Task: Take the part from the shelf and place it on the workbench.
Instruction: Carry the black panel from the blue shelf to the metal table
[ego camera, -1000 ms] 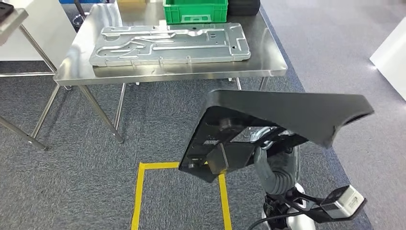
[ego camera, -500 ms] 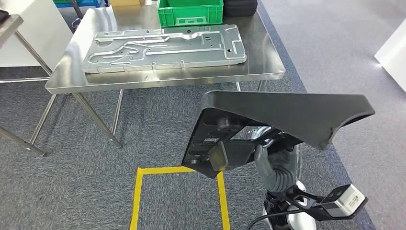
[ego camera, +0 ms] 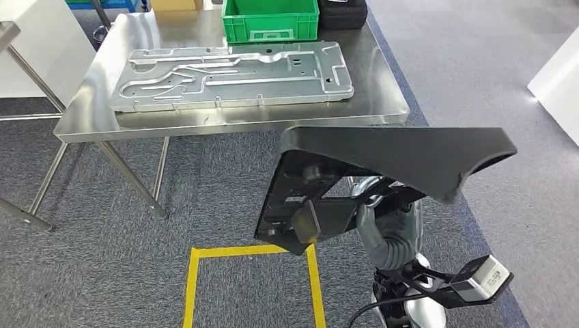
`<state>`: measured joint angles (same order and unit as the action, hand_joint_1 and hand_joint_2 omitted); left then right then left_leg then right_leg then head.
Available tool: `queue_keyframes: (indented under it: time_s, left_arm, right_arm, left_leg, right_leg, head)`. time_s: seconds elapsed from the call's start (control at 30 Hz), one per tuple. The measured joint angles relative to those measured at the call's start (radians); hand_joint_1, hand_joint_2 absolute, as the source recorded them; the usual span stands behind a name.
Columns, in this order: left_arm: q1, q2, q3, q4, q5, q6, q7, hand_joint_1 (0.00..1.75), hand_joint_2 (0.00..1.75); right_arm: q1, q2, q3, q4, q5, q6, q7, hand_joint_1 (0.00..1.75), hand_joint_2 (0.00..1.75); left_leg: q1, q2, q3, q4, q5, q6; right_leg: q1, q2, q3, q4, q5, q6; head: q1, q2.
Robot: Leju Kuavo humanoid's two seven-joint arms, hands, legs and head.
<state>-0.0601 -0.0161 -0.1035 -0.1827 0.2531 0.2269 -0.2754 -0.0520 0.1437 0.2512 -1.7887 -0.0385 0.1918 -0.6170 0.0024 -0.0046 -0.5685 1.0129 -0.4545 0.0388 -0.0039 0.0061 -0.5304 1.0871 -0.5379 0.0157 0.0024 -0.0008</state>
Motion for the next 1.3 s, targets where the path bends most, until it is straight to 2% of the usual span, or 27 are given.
queue_keyframes:
  time_s: [0.03,0.1,0.13,0.17,0.2,0.27,0.33,0.43,0.5,0.53,0.6,0.63,0.67,0.7,0.77,0.83,0.9,0.97,1.0,1.03,1.1,1.13,1.17,1.2,1.27,1.3]
  left_arm:
    - [-0.001,0.0,0.001,0.0,0.0,-0.001,0.0,0.0,1.75]
    - [-0.004,0.0,0.002,0.0,0.002,-0.003,0.0,0.0,1.75]
    - [-0.003,0.0,0.002,0.0,0.004,-0.004,0.0,0.0,1.75]
    - [-0.002,-0.001,0.003,0.0,0.004,-0.005,0.0,0.0,1.75]
    - [0.0,-0.002,0.003,0.0,0.005,-0.006,0.0,0.0,1.75]
    - [0.002,-0.004,0.003,0.0,0.006,-0.006,0.0,0.0,1.75]
    - [0.0,-0.004,0.004,0.0,0.005,-0.006,-0.002,0.0,1.75]
    - [-0.001,-0.005,0.004,0.0,0.001,-0.004,-0.003,0.0,1.75]
    - [-0.002,-0.005,0.004,0.0,0.0,-0.003,-0.004,0.0,1.75]
    - [-0.003,-0.005,0.004,0.0,-0.001,-0.004,-0.005,0.0,1.75]
    - [-0.003,-0.006,0.004,0.0,-0.001,-0.006,-0.007,0.0,1.75]
    - [-0.002,-0.006,0.004,0.0,-0.002,-0.006,-0.008,0.0,1.75]
    - [-0.001,-0.006,0.004,0.0,-0.002,-0.006,-0.008,0.0,1.75]
    - [0.0,-0.006,0.004,0.0,-0.002,-0.006,-0.009,0.0,1.75]
    - [0.001,-0.006,0.004,0.0,-0.002,-0.006,-0.011,0.0,1.75]
    - [0.0,-0.006,0.004,0.0,-0.002,-0.006,-0.013,0.0,1.75]
    - [-0.001,-0.006,0.004,0.0,-0.003,-0.007,-0.014,0.0,1.75]
    - [0.001,-0.007,0.004,0.0,-0.004,-0.009,-0.015,0.0,1.75]
    - [0.001,-0.008,0.004,0.0,-0.005,-0.011,-0.015,0.0,1.75]
    - [0.001,-0.009,0.004,0.0,-0.005,-0.012,-0.015,0.0,1.75]
    - [0.0,-0.009,0.004,0.0,-0.006,-0.013,-0.015,0.0,1.75]
    - [0.0,-0.009,0.004,0.0,-0.006,-0.013,-0.015,0.0,1.75]
    - [0.001,-0.01,0.004,0.0,-0.006,-0.014,-0.015,0.0,1.75]
    - [0.002,-0.01,0.004,0.0,-0.006,-0.014,-0.015,0.0,1.75]
    - [0.001,-0.011,0.004,0.0,-0.006,-0.015,-0.015,0.0,1.75]
    - [0.0,-0.012,0.004,0.0,-0.005,-0.015,-0.015,0.0,1.75]
  right_arm:
    - [-0.001,0.0,0.0,0.0,0.0,0.0,0.0,1.75,1.75]
    - [-0.001,0.0,-0.001,0.002,0.0,0.0,0.0,1.75,1.75]
    - [0.0,-0.001,-0.002,0.004,0.0,0.0,0.0,1.75,1.75]
    - [0.0,-0.001,-0.002,0.005,0.0,0.0,0.0,1.75,1.75]
    - [0.0,-0.001,-0.003,0.006,0.0,0.0,0.0,1.75,1.75]
    - [0.0,-0.001,-0.004,0.007,0.0,0.002,0.0,1.75,1.75]
    - [0.0,-0.001,-0.006,0.01,-0.001,0.004,0.0,1.75,1.75]
    - [-0.001,-0.001,-0.007,0.012,-0.002,0.005,0.0,1.75,1.75]
    - [-0.003,0.0,-0.008,0.013,-0.003,0.005,0.0,1.75,1.75]
    - [-0.003,0.001,-0.008,0.013,-0.004,0.005,0.0,1.75,1.75]
    - [-0.004,0.001,-0.008,0.016,-0.004,0.005,0.0,1.75,1.75]
    - [-0.004,0.001,-0.008,0.018,-0.004,0.005,0.0,1.75,1.75]
    - [-0.004,0.001,-0.008,0.02,-0.004,0.005,0.0,1.75,1.75]
    - [-0.003,0.001,-0.008,0.022,-0.004,0.005,0.001,1.75,1.75]
    - [-0.004,0.001,-0.008,0.023,-0.002,0.005,0.001,1.75,1.75]
    - [-0.003,0.001,-0.009,0.023,0.001,0.005,0.002,1.75,1.75]
    - [-0.003,0.001,-0.009,0.023,0.004,0.005,0.003,1.75,1.75]
    - [-0.002,0.001,-0.009,0.022,0.006,0.003,0.003,1.75,1.75]
    - [-0.002,0.001,-0.009,0.021,0.006,0.002,0.003,1.75,1.75]
    - [-0.002,0.001,-0.009,0.02,0.006,0.002,0.003,1.75,1.75]
    - [0.0,0.001,-0.01,0.019,0.006,0.002,0.003,1.75,1.75]
    - [0.002,0.0,-0.01,0.02,0.006,0.002,0.003,1.75,1.75]
    - [0.003,0.0,-0.01,0.021,0.006,0.002,0.003,1.75,1.75]
    - [0.004,0.0,-0.01,0.021,0.006,0.002,0.003,1.75,1.75]
    - [0.004,0.0,-0.01,0.021,0.006,0.002,0.003,1.75,1.75]
    - [0.004,0.0,-0.01,0.021,0.006,0.002,0.003,1.75,1.75]
  left_leg:
    - [0.0,0.001,0.006,-0.001,-0.002,0.003]
    - [0.0,0.0,0.013,-0.001,-0.008,0.006]
    - [0.0,-0.001,0.017,0.0,-0.013,0.006]
    - [0.001,-0.002,0.023,0.0,-0.019,0.004]
    - [0.001,-0.003,0.031,0.001,-0.026,0.002]
    - [0.002,-0.005,0.052,0.002,-0.043,-0.006]
    - [0.001,-0.006,0.061,0.003,-0.058,-0.018]
    - [0.001,-0.004,0.065,0.01,-0.067,-0.038]
    - [0.002,-0.002,0.051,0.05,-0.088,-0.047]
    - [0.004,-0.002,0.026,0.097,-0.112,-0.051]
    - [0.007,-0.001,-0.048,0.223,-0.167,-0.059]
    - [0.008,-0.001,-0.08,0.269,-0.179,-0.06]
    - [0.009,-0.001,-0.098,0.283,-0.173,-0.06]
    - [0.009,-0.001,-0.097,0.258,-0.145,-0.058]
    - [0.007,0.007,-0.051,0.128,-0.056,-0.048]
    - [0.0,0.021,-0.017,0.029,-0.019,-0.038]
    - [-0.007,0.023,-0.013,0.012,-0.02,-0.029]
    - [-0.001,0.016,-0.004,0.002,-0.003,-0.017]
    - [0.002,0.014,0.0,-0.004,0.001,-0.011]
    - [0.005,0.012,0.004,-0.01,0.005,-0.007]
    - [0.004,0.005,0.004,-0.01,0.005,-0.002]
    - [0.004,0.001,0.004,-0.01,0.004,-0.002]
    - [0.003,-0.005,0.005,-0.01,0.002,-0.002]
    - [0.003,-0.011,0.007,-0.009,0.001,-0.003]
    - [0.004,-0.026,0.011,-0.005,-0.005,-0.008]
    - [0.003,-0.033,0.01,-0.001,-0.008,-0.012]
  right_leg:
    - [-0.002,-0.001,-0.028,0.049,-0.025,0.004]
    - [-0.004,-0.001,-0.107,0.163,-0.079,0.01]
    - [-0.006,-0.001,-0.139,0.197,-0.091,0.013]
    - [-0.008,-0.001,-0.156,0.197,-0.083,0.015]
    - [-0.01,-0.001,-0.155,0.164,-0.053,0.017]
    - [-0.011,-0.003,-0.125,0.042,0.042,0.011]
    - [-0.006,-0.005,-0.106,-0.034,0.093,-0.004]
    - [-0.003,-0.003,-0.098,-0.046,0.099,-0.027]
    - [-0.007,-0.003,-0.086,-0.053,0.097,-0.038]
    - [-0.008,-0.004,-0.081,-0.056,0.095,-0.042]
    - [-0.007,-0.005,-0.079,-0.056,0.089,-0.048]
    - [-0.006,-0.005,-0.077,-0.056,0.087,-0.049]
    - [-0.005,-0.005,-0.075,-0.056,0.084,-0.049]
    - [-0.005,-0.004,-0.071,-0.056,0.081,-0.048]
    - [-0.004,-0.006,-0.058,-0.056,0.074,-0.044]
    - [-0.003,-0.011,-0.051,-0.056,0.068,-0.037]
    - [-0.001,-0.017,-0.048,-0.057,0.064,-0.027]
    - [0.0,-0.02,-0.045,-0.051,0.055,-0.016]
    - [0.0,-0.019,-0.052,-0.032,0.04,-0.011]
    - [0.0,-0.016,-0.07,0.007,0.016,-0.007]
    - [-0.003,-0.012,-0.133,0.132,-0.044,-0.001]
    - [-0.005,-0.011,-0.164,0.187,-0.06,0.001]
    - [-0.006,-0.011,-0.182,0.213,-0.057,0.003]
    - [-0.008,-0.011,-0.183,0.203,-0.037,0.004]
    - [-0.011,0.003,-0.131,0.079,0.039,0.001]
    - [-0.012,0.015,-0.102,0.016,0.065,-0.001]
  head:
    - [0.001,0.0]
    - [0.002,0.0]
    - [0.002,0.0]
    - [0.002,0.0]
    - [0.002,0.0]
    - [0.001,0.0]
    - [0.0,0.0]
    - [-0.002,0.0]
    - [-0.003,0.0]
    - [-0.004,0.0]
    - [-0.007,0.0]
    - [-0.006,0.0]
    - [-0.006,0.0]
    - [-0.007,0.0]
    - [-0.006,0.0]
    - [-0.007,0.0]
    - [-0.007,0.0]
    - [-0.008,0.0]
    - [-0.007,0.0]
    - [-0.006,0.0]
    - [-0.006,0.0]
    - [-0.006,0.0]
    - [-0.006,0.0]
    - [-0.006,0.0]
    - [-0.005,0.0]
    - [-0.006,0.0]
